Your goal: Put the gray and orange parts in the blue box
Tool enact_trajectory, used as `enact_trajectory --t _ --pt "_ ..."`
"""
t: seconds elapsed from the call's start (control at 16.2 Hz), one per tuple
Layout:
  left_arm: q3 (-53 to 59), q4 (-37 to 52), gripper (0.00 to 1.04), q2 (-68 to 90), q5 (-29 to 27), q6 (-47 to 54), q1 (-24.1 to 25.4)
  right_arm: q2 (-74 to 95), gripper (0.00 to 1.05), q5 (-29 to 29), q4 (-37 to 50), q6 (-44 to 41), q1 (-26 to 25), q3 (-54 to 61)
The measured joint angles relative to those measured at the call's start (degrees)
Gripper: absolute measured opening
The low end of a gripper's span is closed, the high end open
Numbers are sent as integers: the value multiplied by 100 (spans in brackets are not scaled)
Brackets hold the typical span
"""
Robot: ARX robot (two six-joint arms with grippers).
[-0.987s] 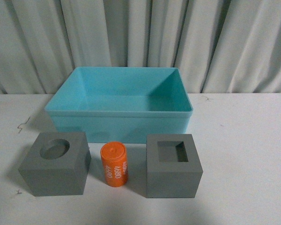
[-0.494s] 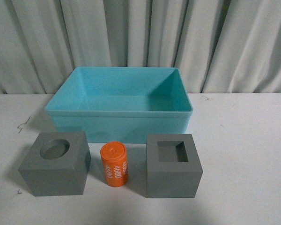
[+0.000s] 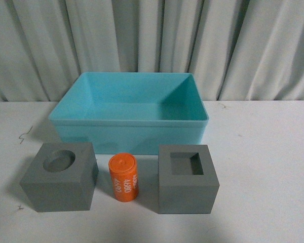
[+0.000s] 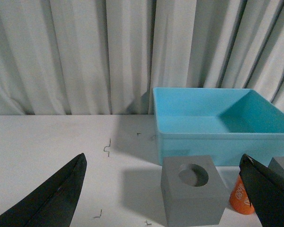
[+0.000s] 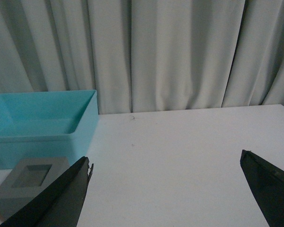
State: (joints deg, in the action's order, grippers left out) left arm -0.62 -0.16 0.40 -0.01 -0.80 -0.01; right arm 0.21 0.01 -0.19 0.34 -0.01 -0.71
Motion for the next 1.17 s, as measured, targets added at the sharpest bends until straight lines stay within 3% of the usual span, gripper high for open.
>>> enact_trajectory --t 1.17 --pt "0 0 98 0 0 2 0 0 98 2 0 0 0 0"
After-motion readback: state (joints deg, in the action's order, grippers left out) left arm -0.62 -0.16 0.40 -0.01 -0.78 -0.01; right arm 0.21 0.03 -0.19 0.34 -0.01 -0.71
